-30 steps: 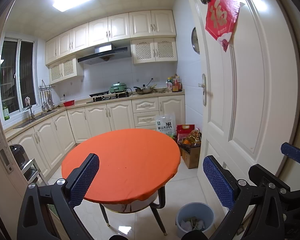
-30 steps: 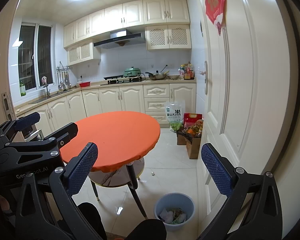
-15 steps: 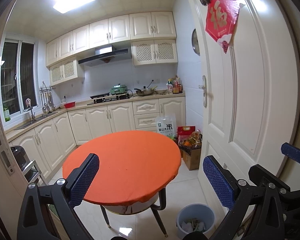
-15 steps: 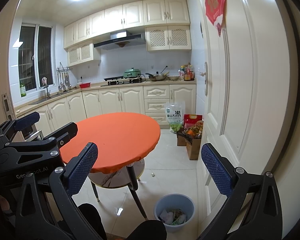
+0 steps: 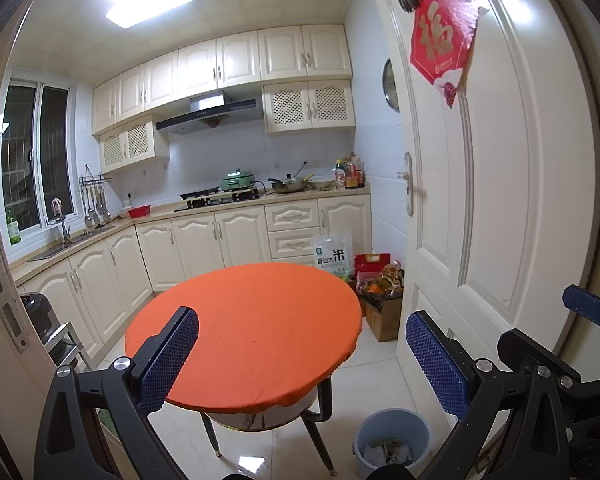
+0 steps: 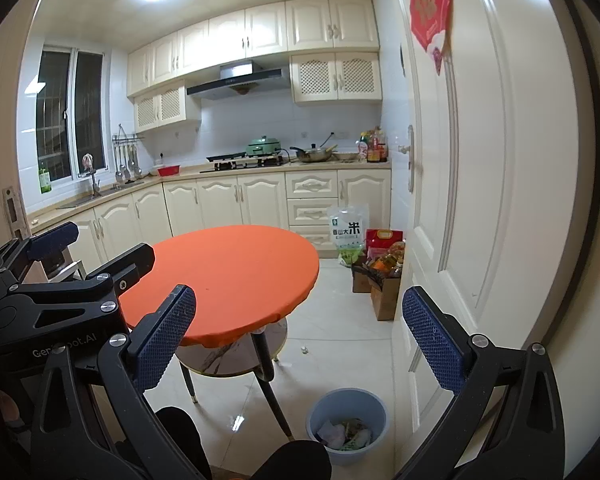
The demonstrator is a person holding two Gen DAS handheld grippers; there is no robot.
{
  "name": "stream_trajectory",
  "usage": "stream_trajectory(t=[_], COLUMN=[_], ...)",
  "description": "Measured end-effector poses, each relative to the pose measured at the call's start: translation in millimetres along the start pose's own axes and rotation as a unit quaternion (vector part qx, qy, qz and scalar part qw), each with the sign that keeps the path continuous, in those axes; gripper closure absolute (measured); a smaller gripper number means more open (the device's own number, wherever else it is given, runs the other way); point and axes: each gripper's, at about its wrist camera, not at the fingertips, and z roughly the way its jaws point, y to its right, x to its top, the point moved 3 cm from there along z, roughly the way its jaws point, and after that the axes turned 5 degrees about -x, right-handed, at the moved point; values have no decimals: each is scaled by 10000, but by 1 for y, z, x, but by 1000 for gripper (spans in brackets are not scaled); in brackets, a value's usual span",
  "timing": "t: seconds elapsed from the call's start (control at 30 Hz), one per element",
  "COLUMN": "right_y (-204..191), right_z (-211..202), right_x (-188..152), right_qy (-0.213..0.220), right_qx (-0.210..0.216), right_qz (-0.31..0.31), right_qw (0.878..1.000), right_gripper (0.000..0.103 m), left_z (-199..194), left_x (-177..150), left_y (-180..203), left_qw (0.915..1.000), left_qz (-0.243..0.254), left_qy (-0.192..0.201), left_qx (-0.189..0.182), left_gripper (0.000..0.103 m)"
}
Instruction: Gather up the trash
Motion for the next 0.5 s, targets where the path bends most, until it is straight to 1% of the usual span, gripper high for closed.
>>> stream_trajectory(t=[0.5], right_y=[-1], right_z=[0], right_x=[-1], right_qy=[-27], right_qx=[7], right_qz=[13], right_qw=[10000], right_gripper=[0], left_z=[2], left_x=[-2], left_y=[-2], left_qw=[10000], left_qz=[-10], left_qy=[-11], left_qx=[6], left_gripper=[1])
